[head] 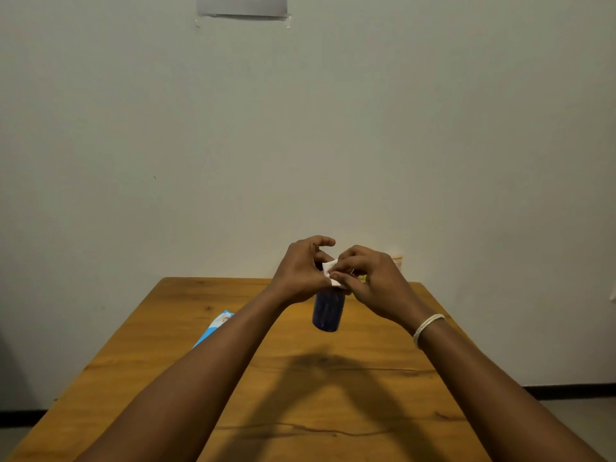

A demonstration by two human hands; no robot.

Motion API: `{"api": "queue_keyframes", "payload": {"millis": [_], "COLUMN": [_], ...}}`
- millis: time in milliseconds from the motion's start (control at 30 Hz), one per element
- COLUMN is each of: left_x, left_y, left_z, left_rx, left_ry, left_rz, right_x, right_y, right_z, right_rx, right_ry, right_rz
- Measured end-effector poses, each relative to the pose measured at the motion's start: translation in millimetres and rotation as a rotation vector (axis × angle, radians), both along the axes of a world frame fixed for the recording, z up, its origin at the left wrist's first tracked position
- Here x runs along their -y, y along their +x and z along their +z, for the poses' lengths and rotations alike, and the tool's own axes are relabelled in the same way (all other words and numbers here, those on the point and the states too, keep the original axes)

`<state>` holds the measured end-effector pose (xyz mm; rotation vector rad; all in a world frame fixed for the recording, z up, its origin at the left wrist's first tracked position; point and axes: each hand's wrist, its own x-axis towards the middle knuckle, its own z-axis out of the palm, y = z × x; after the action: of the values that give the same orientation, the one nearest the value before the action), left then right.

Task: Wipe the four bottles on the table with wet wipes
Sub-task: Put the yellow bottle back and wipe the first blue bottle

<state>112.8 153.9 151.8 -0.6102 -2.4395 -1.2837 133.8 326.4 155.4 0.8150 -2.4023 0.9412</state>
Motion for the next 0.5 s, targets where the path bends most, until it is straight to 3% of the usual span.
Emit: {"api": "queue_keyframes", "payload": {"millis": [133, 300, 500], "left_x": [-5, 1, -3], "left_y": [0, -3, -4], "left_z": [0, 2, 10], "left_rx": [-0.011, -0.018, -0.040], "left_ry": [-0.007, 0.021, 0.041], "left_rz": [-0.027, -0.023, -0.014], "right_x": [1, -4, 2], "right_y": [-8, -7, -12], "right_z": [5, 3, 1], "right_rx": [0.040, 0.067, 0.140], "right_ry": [-0.118, -0.078, -0.338], "right_rz": [-0.086, -0.033, -0.082]}}
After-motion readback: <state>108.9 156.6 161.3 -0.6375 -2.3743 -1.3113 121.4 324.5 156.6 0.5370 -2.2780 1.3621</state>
